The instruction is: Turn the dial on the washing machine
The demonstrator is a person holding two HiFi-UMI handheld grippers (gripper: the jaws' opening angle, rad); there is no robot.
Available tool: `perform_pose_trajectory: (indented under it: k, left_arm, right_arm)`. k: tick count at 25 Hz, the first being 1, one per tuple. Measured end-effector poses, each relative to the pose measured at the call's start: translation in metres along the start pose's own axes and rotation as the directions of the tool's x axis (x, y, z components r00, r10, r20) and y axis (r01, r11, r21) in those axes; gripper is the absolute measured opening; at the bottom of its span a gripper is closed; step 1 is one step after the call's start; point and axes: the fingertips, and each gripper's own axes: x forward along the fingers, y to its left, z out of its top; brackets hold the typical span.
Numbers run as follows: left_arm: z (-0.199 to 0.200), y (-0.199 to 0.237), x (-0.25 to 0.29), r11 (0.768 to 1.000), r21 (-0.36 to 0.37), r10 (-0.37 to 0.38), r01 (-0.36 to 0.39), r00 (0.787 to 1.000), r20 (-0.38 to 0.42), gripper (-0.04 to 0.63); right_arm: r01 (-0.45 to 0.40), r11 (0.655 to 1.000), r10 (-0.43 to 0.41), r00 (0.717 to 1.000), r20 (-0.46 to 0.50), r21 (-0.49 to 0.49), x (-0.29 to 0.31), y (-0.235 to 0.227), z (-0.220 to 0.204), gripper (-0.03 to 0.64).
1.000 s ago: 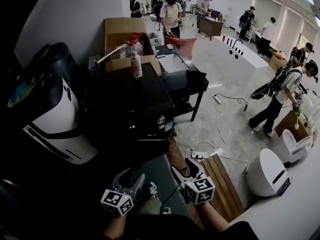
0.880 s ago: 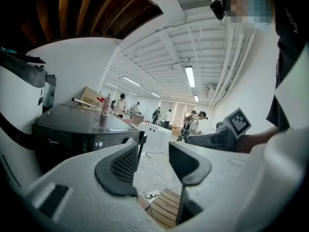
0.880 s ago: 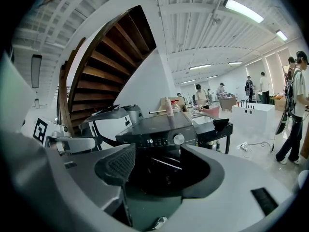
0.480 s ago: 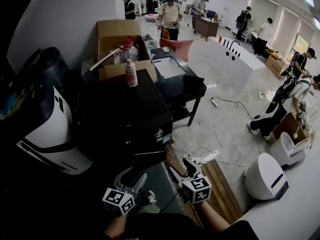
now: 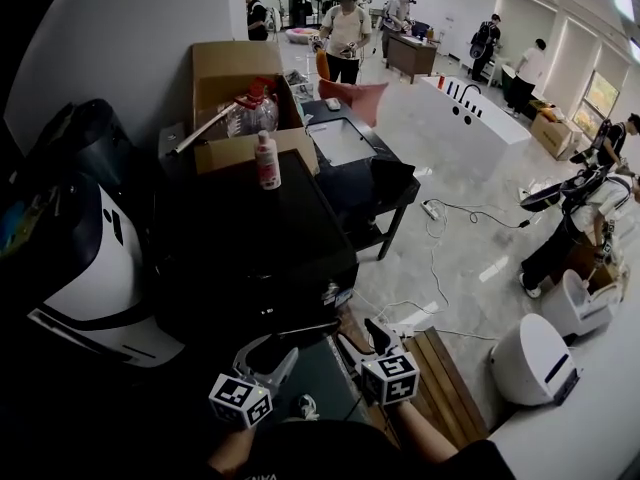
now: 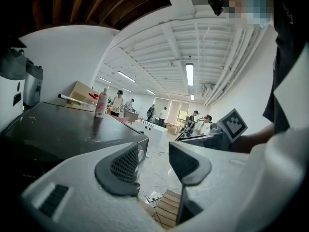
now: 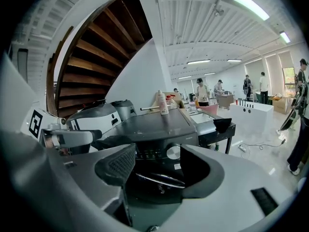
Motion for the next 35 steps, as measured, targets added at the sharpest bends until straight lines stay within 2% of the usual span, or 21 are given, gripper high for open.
perform_pose_trajectory:
  k: [5,8,15,21,35]
  left_arm:
    - [0.001,0.023,0.008,1.000,-0.006,-0.004,0.004,1.000,-0.011,0.193]
    - [0.000,0.031,0.011,1.000,-0.014,0.015,-0.015,1.000,-0.015,0.193]
    - [0.003,0.040,0.011,0.994,-0.042,0.106,-0.105,0.994,0.007,0.193]
    - [-0.001,0.034,0.000,0.976,-0.078,0.204,-0.202,0.979,0.019,0.193]
    - [-0.012,0.024,-0.041,0.924,-0.105,0.374,-0.368,0.927,0.038,0.193]
  right_arm:
    - [0.002,1.000,-0.002,1.000,-0.027,-0.024,0.033,-0.002,0.002,0.270]
    - [-0.010,0.997,0.005,0.998,-0.064,-0.080,0.050,-0.004,-0.002,0.270]
    - [-0.064,0.978,0.029,0.984,-0.174,-0.200,0.086,-0.020,-0.016,0.281]
    - [-0.123,0.960,0.058,0.967,-0.247,-0.254,0.109,-0.031,-0.026,0.302]
    - [-0.190,0.923,0.074,0.941,-0.330,-0.334,0.151,-0.037,-0.050,0.342]
